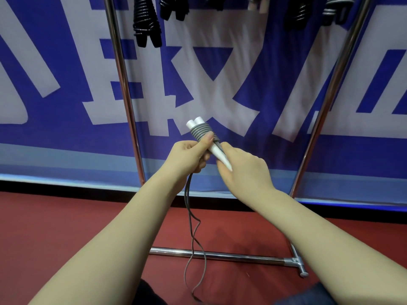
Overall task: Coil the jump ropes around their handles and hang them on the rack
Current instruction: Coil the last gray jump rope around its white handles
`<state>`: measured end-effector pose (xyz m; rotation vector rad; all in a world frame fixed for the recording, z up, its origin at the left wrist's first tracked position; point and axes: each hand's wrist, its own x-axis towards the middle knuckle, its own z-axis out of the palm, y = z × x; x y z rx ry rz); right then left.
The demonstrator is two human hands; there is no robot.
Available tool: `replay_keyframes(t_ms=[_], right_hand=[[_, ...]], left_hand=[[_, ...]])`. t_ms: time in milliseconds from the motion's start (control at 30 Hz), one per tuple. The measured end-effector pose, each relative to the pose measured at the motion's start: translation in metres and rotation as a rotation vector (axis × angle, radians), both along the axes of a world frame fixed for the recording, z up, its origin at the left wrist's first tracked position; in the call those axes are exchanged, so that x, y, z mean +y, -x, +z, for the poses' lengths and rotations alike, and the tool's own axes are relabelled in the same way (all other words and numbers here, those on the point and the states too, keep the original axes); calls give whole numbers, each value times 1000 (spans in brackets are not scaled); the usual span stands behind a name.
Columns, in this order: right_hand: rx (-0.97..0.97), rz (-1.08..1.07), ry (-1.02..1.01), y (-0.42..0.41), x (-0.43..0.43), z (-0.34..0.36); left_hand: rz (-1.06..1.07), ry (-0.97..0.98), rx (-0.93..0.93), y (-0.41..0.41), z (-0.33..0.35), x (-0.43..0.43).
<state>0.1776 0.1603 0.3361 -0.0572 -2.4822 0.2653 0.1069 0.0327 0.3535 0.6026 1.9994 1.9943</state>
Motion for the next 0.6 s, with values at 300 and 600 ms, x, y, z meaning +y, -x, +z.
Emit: replay_keyframes(t_ms=[300,600], right_hand=[[-521,553,1419,-13,10,26],[-456,614,1360,-10,12,24]], left_hand=[[-230,-100,69,0,2,-6],[-339,-169,6,4,-2,-13]])
